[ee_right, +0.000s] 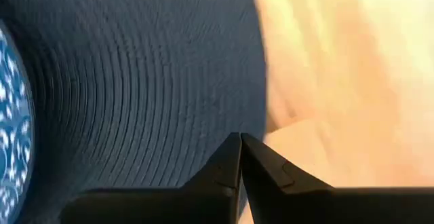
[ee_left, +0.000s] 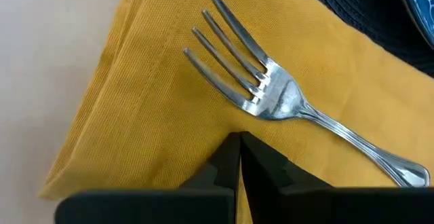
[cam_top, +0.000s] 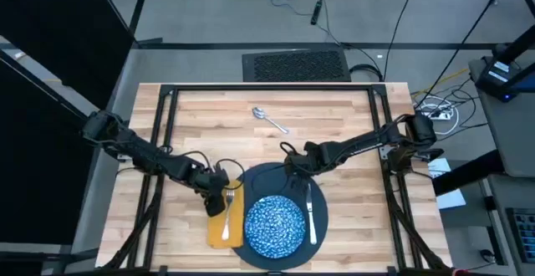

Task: Set table place
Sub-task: Adjust the silver table knife, then put the silver spoon on the blue table mat to the right of the silver table knife

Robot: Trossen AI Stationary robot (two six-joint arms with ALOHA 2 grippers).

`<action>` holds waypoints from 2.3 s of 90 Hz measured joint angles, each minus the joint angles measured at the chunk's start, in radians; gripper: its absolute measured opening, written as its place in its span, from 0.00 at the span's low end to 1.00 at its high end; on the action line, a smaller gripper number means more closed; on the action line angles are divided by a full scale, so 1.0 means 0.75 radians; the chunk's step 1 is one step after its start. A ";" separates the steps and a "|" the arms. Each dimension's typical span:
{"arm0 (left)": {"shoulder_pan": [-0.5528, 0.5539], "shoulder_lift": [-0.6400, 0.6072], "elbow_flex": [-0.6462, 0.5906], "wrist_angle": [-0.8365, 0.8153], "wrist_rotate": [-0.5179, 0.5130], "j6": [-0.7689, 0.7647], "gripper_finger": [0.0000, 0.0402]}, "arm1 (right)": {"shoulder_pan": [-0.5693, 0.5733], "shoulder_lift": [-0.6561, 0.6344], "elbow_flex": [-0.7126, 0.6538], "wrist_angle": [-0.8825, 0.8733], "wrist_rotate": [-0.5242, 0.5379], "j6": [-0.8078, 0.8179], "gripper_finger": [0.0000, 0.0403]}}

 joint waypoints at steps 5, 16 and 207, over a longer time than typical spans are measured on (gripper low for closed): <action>0.000 0.000 0.000 0.000 -0.001 0.000 0.00 | -0.002 0.004 -0.021 0.019 -0.017 0.008 0.00; 0.000 0.000 0.001 -0.001 -0.004 0.001 0.00 | -0.005 0.005 -0.064 0.023 0.023 0.023 0.00; 0.963 -0.765 -0.344 0.827 -0.560 0.932 0.00 | -0.778 0.688 1.112 -0.270 -0.277 -0.748 0.56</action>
